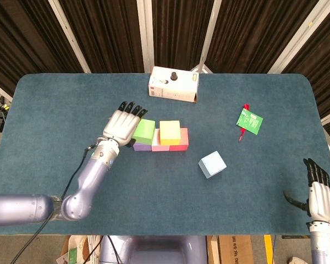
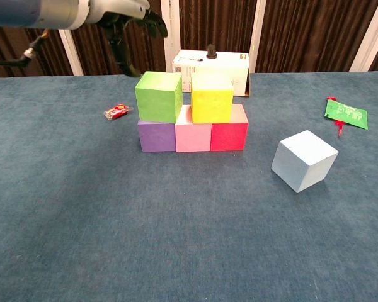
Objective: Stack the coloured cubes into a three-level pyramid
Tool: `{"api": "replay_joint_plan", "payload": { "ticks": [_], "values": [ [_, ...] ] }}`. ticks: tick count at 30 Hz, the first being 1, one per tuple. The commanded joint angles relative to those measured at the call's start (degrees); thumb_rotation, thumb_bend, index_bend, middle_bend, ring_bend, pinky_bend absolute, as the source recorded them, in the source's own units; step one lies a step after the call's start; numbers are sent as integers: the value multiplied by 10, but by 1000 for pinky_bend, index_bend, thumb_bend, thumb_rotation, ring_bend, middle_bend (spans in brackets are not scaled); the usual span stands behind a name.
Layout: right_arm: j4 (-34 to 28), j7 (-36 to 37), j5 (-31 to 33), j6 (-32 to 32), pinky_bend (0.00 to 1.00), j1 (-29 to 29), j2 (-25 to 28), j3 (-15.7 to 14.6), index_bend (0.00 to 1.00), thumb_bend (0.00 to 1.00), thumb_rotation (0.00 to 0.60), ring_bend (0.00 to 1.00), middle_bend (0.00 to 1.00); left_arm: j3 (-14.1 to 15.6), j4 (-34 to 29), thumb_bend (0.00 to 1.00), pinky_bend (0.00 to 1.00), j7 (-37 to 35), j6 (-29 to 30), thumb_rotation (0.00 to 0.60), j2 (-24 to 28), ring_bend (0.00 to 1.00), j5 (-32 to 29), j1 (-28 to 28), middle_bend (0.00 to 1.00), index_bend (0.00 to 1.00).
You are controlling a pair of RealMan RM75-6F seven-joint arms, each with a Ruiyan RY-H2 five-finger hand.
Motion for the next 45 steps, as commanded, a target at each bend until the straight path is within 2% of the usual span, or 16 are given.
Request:
{"api": "replay_joint_plan", "payload": {
  "ticks": [1,9,18,29,45],
  "values": [
    [-2,-3,-1,1,0,0,-1,-1,28,255,600,0,55,21,6,353,0,-56,-76,600,39,0,36,22,73,109],
    [-2,-13,2,-9,0,4,-6,-4,28,255,600,0,55,46,56,352,0,-124,-132,600,38,0,79,21,73,109],
    [1,-13,8,-13,0,5,-7,-4,28,255,600,0,55,60,99,352,0,-169,-141,600,2,0,126,3,90,131],
    [3,-11,15,-19,0,7,-6,-2,28,255,600,0,55,80,140,360,0,-184,-132,600,-38,0,114,-27,144,153],
    [5,-16,18,-21,0,9,-9,-2,28,254,600,0,55,94,169,361,0,-191,-110,600,-54,0,99,-41,185,196]
  ]
}}
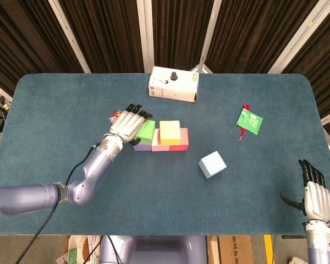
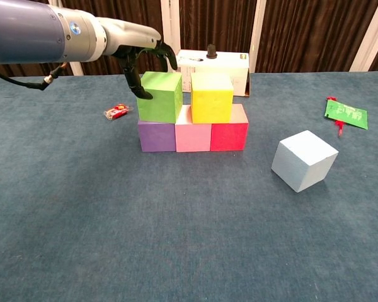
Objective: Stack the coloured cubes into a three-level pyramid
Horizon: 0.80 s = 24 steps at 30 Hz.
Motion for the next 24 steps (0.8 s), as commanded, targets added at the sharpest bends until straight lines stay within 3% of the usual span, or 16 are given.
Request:
{"api": "replay_joint_plan", "payload": {
  "ticks": [1,24],
  "values": [
    [0,-1,0,0,0,0,0,0,28,255,600,0,55,2,3,361,0,0,-1,600,-2,0,-3,-2,189,200],
    [-2,2,6,-3,0,1,0,2,28,255,600,0,55,7,14,366,0,5,29,600,-15,0,-17,-12,298,274]
  ]
}}
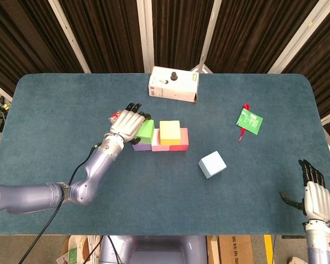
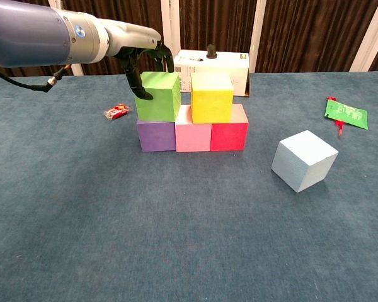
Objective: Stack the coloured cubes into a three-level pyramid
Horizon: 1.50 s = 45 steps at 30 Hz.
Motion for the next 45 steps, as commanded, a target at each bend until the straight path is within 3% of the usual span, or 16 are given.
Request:
{"api": "replay_joint_plan", "payload": {
  "ticks": [1,11,25,45],
  "values": [
    [-1,1,0,0,0,0,0,0,28,255,600,0,55,-4,2,367,0,-1,11,600,-3,0,-1,1,303,274],
    [-2,3,-2,-1,0,0,2,-1,28,255,600,0,55,-28,-51,367,0,34,77,600,14,0,-33,-10,300,278],
    [-8,18,-5,1,0,-4,12,-1,28,254,600,0,55,-61,-98,354,0,122,162,600,-7,0,-187,-39,291,278],
    [-1,18,-13,0,0,-2,13,-4,28,254,600,0,55,-62,-50,354,0,125,149,600,-56,0,-146,-37,287,279]
  ]
}}
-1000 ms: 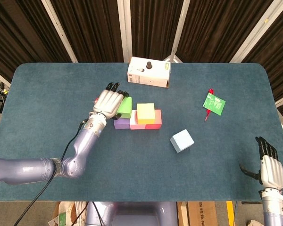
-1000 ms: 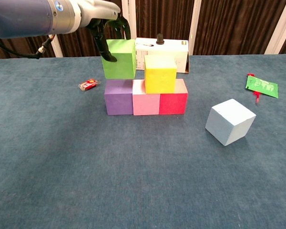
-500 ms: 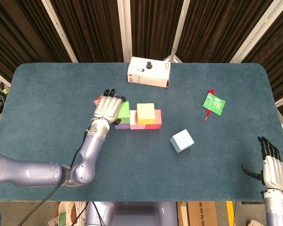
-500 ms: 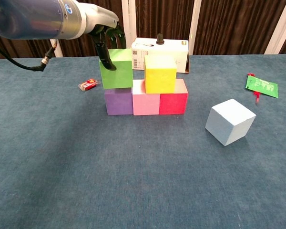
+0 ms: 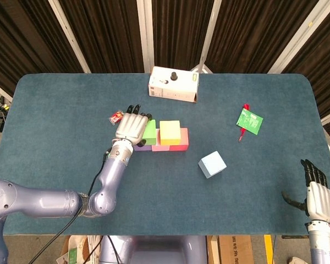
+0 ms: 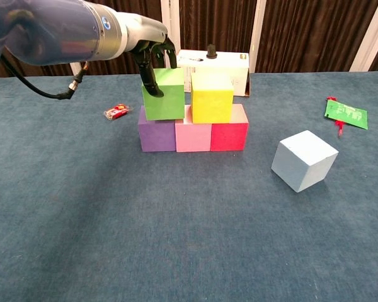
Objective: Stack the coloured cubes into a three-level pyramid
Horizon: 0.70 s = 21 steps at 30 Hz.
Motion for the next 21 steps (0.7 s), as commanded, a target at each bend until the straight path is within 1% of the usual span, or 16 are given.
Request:
{"api": "replay_joint_plan", "payload": {
  "ticks": [1,9,21],
  "values": [
    [2,1,-5,0,0,1,1,-2,28,254,600,0,55,2,7,353,0,-2,-4,600,-8,0,11,2,287,279],
    [10,-5,-19,8,0,1,0,-5,28,255,600,0,55,-1,15,354,0,3,-7,600,-19,0,14,2,286,279],
    [62,-61,-107,50,0,6,-8,-32,28,255,600,0,56,-10,26,354,0,17,3,600,-32,0,12,0,286,278]
  ]
}}
